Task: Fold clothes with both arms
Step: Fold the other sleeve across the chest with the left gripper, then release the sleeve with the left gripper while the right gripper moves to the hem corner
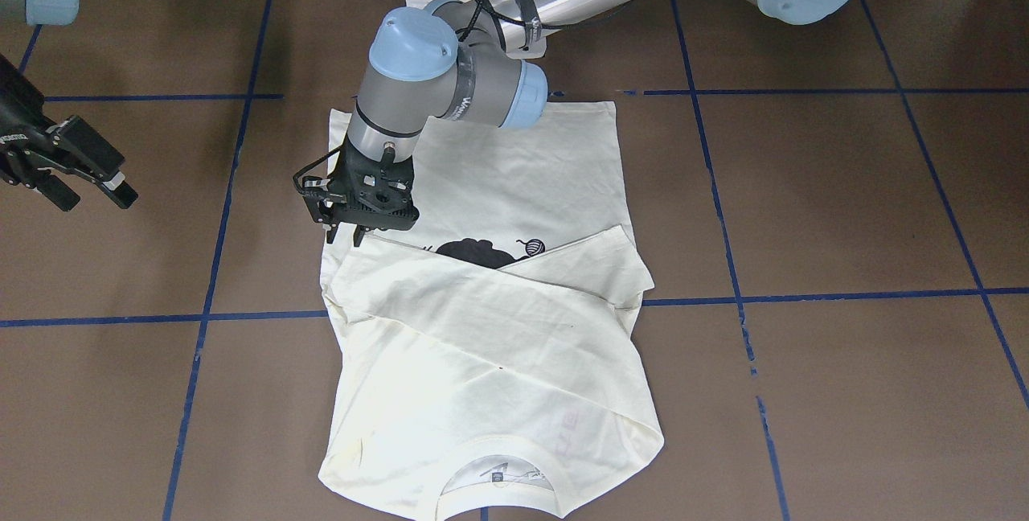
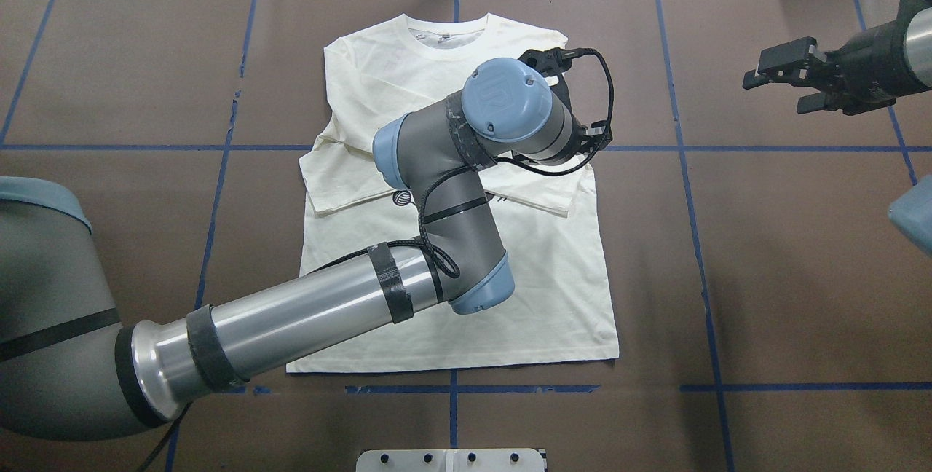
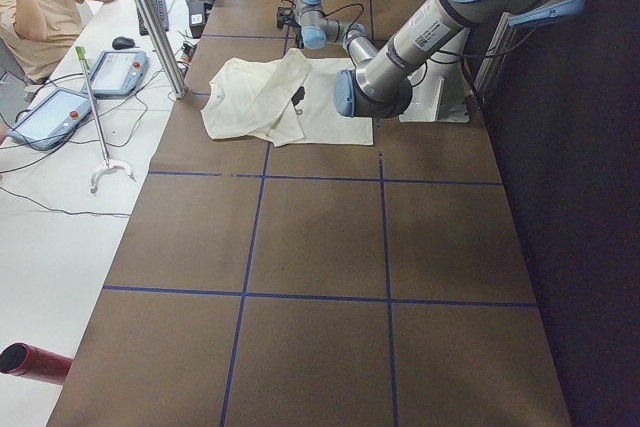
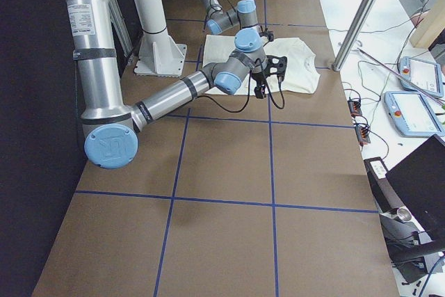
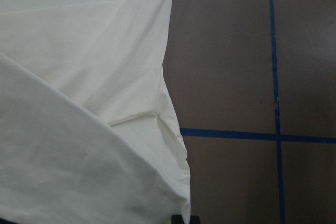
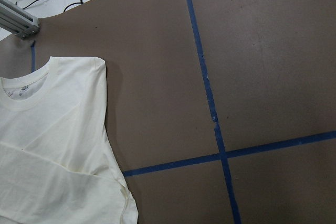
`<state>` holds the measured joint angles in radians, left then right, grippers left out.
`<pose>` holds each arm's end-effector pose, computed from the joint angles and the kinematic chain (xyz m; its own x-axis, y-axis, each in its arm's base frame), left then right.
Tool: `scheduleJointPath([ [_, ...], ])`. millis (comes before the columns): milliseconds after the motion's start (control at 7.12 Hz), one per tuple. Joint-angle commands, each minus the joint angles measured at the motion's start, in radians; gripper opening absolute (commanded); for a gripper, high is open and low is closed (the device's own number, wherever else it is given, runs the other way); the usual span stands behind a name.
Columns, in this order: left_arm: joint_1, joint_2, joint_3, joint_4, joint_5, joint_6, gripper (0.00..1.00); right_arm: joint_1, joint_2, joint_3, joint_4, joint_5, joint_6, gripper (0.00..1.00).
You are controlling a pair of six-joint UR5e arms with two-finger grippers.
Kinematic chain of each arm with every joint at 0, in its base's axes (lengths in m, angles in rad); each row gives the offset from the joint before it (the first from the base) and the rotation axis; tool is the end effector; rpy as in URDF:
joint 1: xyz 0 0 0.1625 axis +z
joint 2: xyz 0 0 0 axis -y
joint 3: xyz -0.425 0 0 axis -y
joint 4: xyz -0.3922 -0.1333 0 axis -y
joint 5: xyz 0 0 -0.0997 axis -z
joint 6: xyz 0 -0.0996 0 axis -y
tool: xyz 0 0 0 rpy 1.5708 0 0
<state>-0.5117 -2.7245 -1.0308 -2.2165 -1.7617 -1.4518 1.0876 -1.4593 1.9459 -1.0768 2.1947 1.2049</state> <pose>0.6701 -0.5076 0.0439 0.3036 -0.0368 -0.9521 0.2893 0.9556 0.0553 -0.1735 -0.4924 0.3636 0.4179 0.1715 0.8922 -0.3680 0.9298 -0.0063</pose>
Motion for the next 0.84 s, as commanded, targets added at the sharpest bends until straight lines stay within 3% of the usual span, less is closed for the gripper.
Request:
scheduleJointPath([
  [0,-0.074,0.055,-0.067,0.004,-0.043,-0.042,0.73,-0.073,-0.007,0.004,0.047,-0.006,0.031,1.00],
  [140,-0.118,0.257,-0.292,0.008,-0.136,-0.036,0.73,-0.171,-0.006,0.007,0.076,-0.036,0.135,1.00],
  [281,-0.139,0.475,-0.557,0.042,-0.169,-0.030,0.72,-0.313,0.000,0.030,0.078,-0.131,0.277,1.00],
  [421,-0.142,0.588,-0.747,0.128,-0.171,-0.030,0.71,-0.524,-0.004,0.068,0.077,-0.368,0.412,1.00],
  [562,-0.143,0.691,-0.872,0.161,-0.176,-0.028,0.71,-0.711,-0.004,0.082,0.067,-0.580,0.498,0.98],
  [702,-0.142,0.777,-0.937,0.161,-0.177,-0.015,0.70,-0.824,-0.007,0.084,0.060,-0.713,0.586,0.92],
])
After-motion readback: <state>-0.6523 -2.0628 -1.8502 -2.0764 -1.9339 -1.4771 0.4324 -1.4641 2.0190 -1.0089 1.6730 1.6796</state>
